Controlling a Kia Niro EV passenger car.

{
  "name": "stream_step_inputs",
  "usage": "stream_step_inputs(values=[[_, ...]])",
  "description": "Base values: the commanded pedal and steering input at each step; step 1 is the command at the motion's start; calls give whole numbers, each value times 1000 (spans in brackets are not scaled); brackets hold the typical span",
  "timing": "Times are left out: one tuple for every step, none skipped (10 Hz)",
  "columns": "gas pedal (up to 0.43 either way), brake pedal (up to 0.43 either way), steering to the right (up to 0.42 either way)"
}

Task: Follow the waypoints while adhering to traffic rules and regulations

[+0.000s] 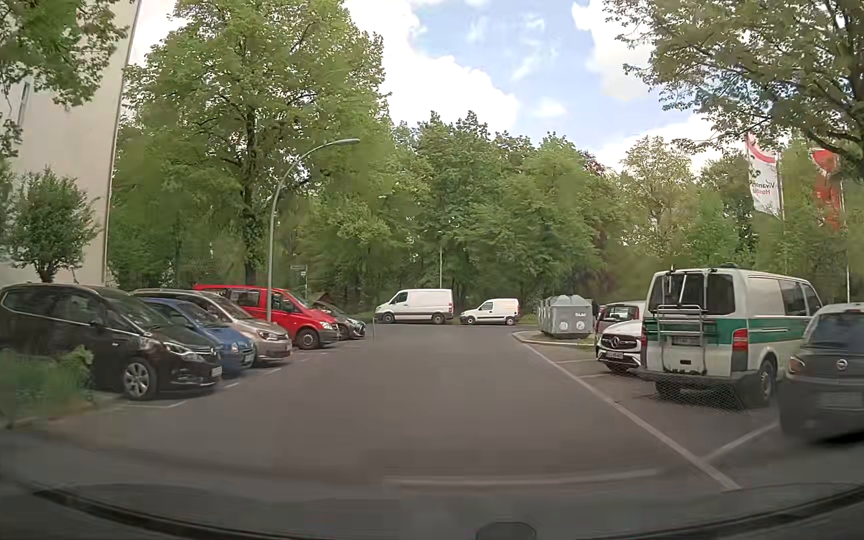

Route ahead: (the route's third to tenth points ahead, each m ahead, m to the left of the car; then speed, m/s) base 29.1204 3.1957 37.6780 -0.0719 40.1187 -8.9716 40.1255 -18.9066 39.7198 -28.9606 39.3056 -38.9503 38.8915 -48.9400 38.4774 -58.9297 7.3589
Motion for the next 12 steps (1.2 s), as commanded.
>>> stream_step_inputs(values=[[441,18,15],[441,18,19],[429,18,20],[429,18,20],[350,18,20],[319,18,24],[319,18,26],[319,18,26],[287,18,27],[228,18,26],[138,18,23],[87,18,21]])
